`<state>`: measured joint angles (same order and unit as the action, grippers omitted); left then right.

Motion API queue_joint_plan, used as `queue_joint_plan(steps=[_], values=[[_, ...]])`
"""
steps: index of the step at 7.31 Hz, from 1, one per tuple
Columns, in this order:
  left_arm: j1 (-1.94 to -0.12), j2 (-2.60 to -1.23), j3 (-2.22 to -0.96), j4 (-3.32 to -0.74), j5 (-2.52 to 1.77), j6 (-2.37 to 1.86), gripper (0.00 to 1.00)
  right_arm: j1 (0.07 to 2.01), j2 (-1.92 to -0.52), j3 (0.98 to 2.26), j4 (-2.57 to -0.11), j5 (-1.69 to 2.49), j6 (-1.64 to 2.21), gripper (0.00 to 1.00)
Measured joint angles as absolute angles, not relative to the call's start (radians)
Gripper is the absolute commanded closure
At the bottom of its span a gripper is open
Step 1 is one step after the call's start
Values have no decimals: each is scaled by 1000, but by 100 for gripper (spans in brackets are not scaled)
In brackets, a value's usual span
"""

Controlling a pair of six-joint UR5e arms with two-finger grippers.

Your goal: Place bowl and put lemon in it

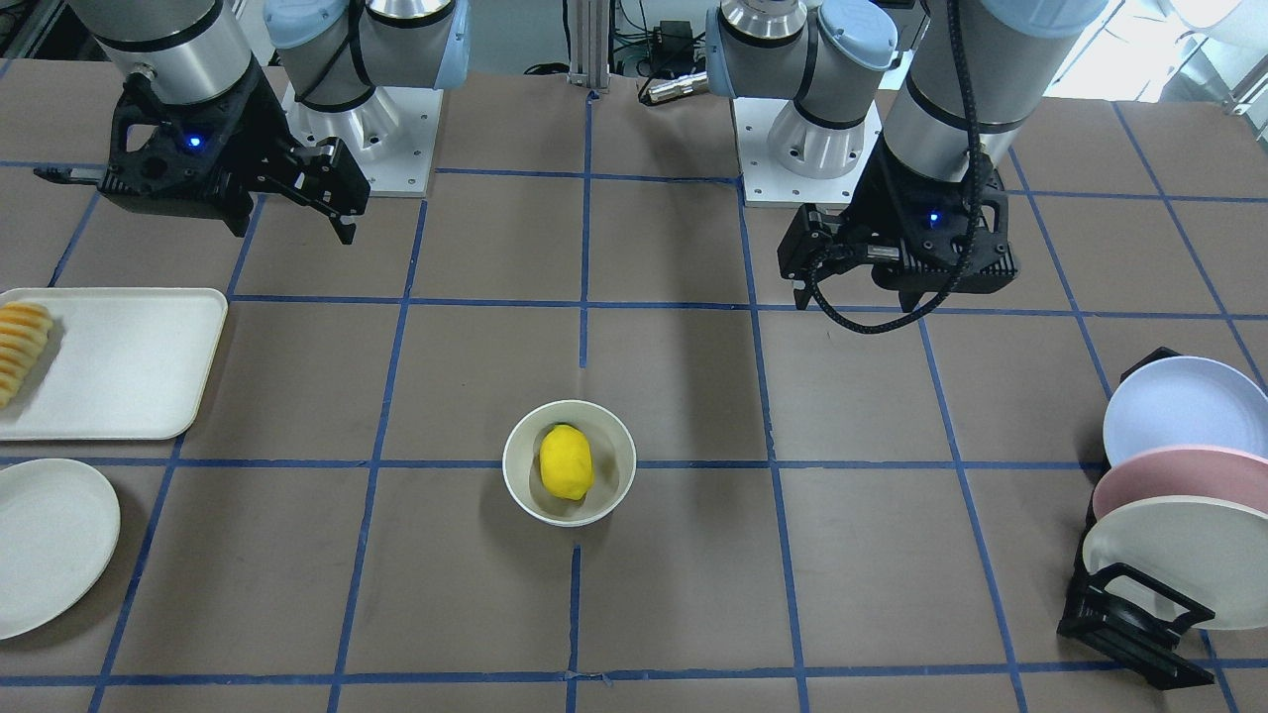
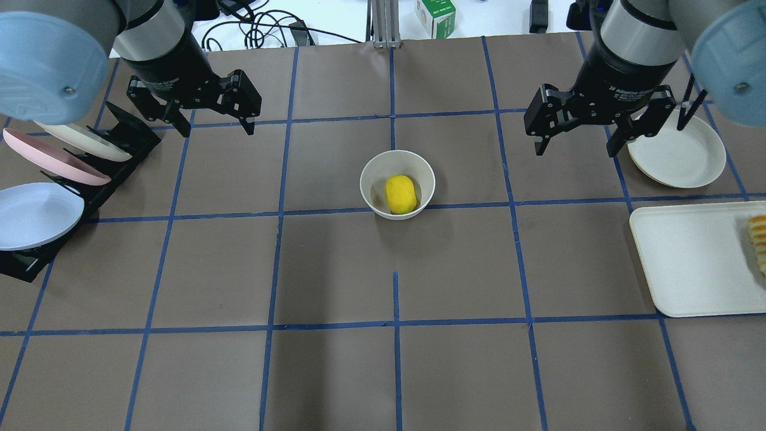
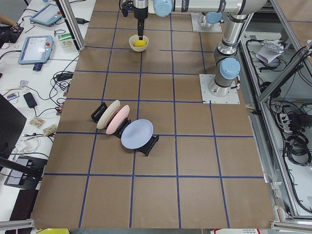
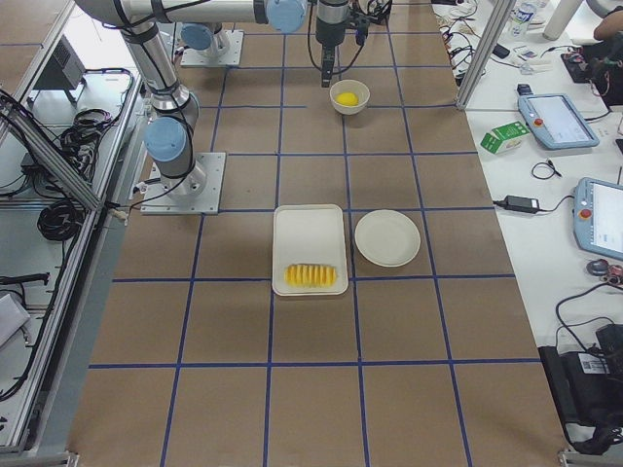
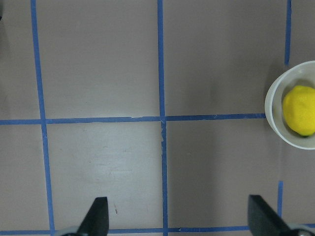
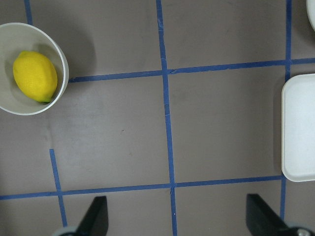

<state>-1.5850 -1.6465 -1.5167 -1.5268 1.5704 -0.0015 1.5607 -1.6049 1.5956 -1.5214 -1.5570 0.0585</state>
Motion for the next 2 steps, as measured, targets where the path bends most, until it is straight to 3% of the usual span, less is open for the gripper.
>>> queue_joint_plan(steps=[2], values=[[-1585,-1638,-1503,-1590,1565,-2,0,1564,-1603,1594,-1520,-1558,54,0]])
